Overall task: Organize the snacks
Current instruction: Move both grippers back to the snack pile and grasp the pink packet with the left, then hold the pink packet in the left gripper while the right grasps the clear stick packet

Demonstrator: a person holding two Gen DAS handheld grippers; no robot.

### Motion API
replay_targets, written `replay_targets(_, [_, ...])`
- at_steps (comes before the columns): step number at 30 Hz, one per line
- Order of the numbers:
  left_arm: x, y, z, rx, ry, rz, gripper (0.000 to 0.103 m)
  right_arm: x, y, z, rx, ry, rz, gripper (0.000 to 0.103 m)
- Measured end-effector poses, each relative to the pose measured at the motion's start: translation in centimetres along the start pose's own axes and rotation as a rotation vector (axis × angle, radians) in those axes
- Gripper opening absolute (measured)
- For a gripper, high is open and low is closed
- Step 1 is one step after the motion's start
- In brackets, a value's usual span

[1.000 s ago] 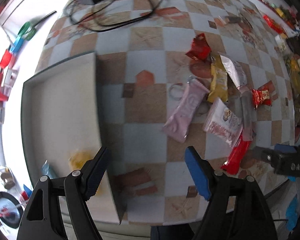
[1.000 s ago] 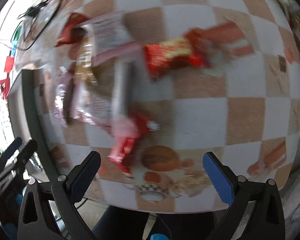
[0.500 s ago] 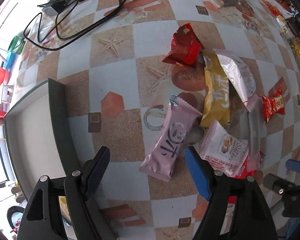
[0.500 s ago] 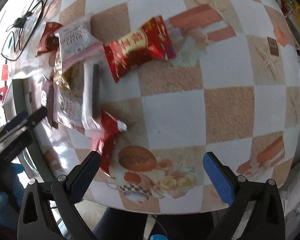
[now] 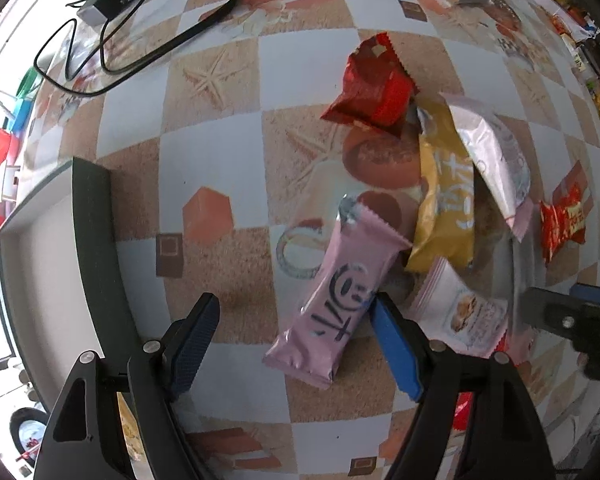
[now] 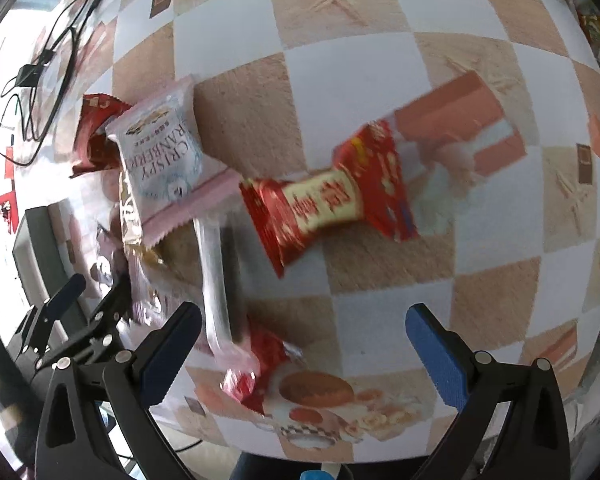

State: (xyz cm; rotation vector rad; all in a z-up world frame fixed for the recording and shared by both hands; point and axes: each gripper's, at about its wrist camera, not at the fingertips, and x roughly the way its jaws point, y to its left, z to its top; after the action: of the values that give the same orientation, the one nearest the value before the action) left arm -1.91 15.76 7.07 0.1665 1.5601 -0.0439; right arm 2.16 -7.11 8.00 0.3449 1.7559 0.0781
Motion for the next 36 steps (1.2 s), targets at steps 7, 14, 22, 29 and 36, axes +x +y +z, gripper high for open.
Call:
replay_targets(7, [0.0, 0.0, 1.4, -0.021, -0.006, -0.005, 0.082, 1.0, 1.8, 1.8, -0.041, -0.002, -0.093, 0.103])
replay_targets(14, [-1.2, -0.7, 0.7, -0.002, 0.005, -0.066, 0.044, 0.5, 4.4, 0.6, -0.090, -0.043, -0.164, 0.063])
replay_targets(22, [-1.5, -1.5, -1.9, -0.001, 0.033, -0.058, 0.027, -0.3, 2.6, -1.2, -0.132, -0.033, -0.102, 0.022])
replay_targets(29, [-1.6, -1.3, -8.5, 0.003, 0.049, -0.060, 0.040, -0.1, -2.6, -4.5, -0.136, 0.002, -0.092, 0.023])
replay_targets(36, [-1.4, -0.1, -8.9, -0.039, 0.079, -0.059, 0.062, -0.2, -4.6, -5.9, -0.114, -0.036, -0.152, 0.083])
